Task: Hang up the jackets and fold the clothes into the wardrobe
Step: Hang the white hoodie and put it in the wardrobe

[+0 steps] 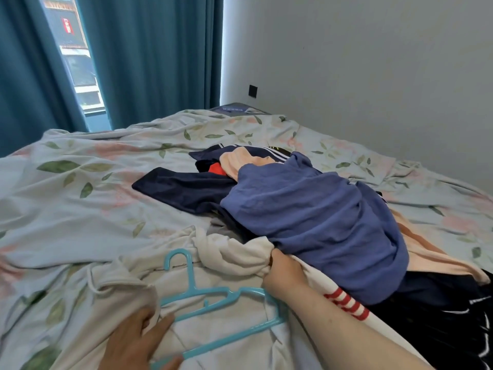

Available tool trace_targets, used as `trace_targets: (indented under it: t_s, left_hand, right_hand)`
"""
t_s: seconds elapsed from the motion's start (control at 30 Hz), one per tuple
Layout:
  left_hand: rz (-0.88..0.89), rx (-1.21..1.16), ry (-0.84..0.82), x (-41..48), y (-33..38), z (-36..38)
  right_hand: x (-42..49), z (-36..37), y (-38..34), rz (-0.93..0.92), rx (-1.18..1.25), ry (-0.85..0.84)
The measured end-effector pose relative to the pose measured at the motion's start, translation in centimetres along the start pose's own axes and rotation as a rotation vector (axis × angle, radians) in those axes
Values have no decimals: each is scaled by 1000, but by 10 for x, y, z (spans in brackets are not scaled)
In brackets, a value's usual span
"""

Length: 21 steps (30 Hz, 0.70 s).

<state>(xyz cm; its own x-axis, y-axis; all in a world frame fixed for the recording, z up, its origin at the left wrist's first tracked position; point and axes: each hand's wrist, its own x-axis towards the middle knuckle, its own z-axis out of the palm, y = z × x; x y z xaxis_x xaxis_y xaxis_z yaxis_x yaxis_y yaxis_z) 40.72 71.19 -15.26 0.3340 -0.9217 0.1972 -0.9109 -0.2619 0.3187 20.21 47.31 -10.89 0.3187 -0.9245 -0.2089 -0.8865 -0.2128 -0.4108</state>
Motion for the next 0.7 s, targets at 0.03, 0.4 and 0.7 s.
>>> trace_targets:
  t_s: [0.03, 0.4, 0.7]
  left_hand:
    - [-39, -28, 33, -2, -2, 1]
    - [-86, -4, 144, -11, -4, 20]
    - [-102, -15, 72, -12, -4, 23]
  right_hand:
    - [1, -9, 2, -37, 19, 10]
    - [-16, -98, 23, 193, 897, -193]
    - [-59, -11, -48, -277, 62, -257]
